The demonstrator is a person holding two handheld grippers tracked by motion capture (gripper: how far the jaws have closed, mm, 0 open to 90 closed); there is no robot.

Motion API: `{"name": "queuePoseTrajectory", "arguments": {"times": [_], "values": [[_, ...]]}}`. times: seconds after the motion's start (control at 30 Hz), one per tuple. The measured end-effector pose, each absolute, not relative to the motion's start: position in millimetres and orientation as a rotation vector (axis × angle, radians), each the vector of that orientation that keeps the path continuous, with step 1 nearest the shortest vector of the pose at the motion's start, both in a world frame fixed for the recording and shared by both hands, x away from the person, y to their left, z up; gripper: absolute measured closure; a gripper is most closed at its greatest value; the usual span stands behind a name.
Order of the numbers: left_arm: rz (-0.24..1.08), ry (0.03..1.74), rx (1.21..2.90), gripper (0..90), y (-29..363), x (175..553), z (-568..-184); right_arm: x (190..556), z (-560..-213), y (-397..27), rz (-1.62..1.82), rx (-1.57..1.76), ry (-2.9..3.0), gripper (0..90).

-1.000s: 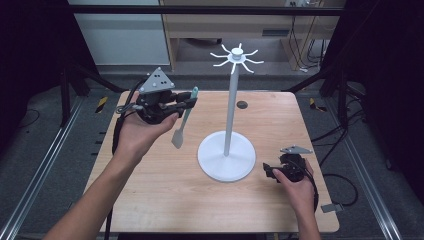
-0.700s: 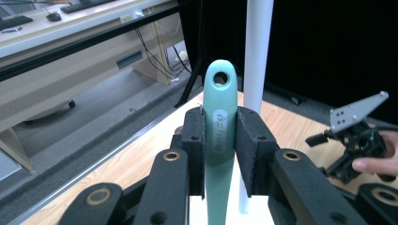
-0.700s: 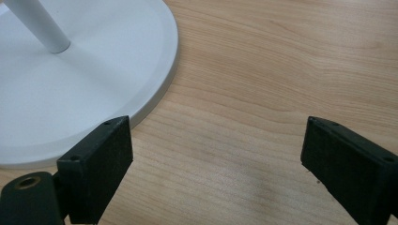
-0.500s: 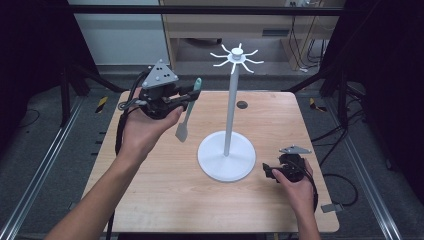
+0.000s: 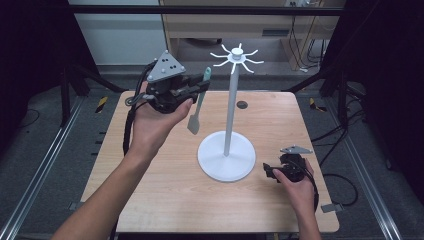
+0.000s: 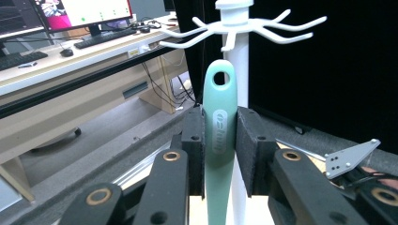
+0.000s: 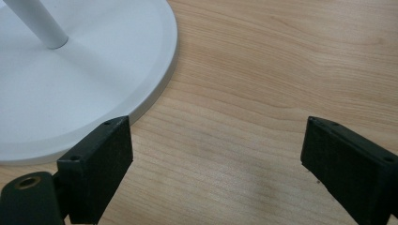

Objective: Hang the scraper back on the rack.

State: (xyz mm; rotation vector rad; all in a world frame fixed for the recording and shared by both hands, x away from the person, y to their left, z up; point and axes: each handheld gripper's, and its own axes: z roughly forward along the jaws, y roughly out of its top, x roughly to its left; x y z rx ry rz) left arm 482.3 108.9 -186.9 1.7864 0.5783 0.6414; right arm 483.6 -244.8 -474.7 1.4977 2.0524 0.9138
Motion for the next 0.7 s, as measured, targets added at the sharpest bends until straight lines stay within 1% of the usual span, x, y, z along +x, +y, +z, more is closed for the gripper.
{"name": "queuePoseTrajectory", "arguments": {"times": [0.27,0.7], "values": [[0.666,0.573,1.772,74.2,103,481,-176,484,-475,-244,0.912,1.490,2.056,9.8],[0.622,0.598,1.763,74.1,97,491,-181,484,-475,-246,0.923,1.496,2.055,9.8]]}}
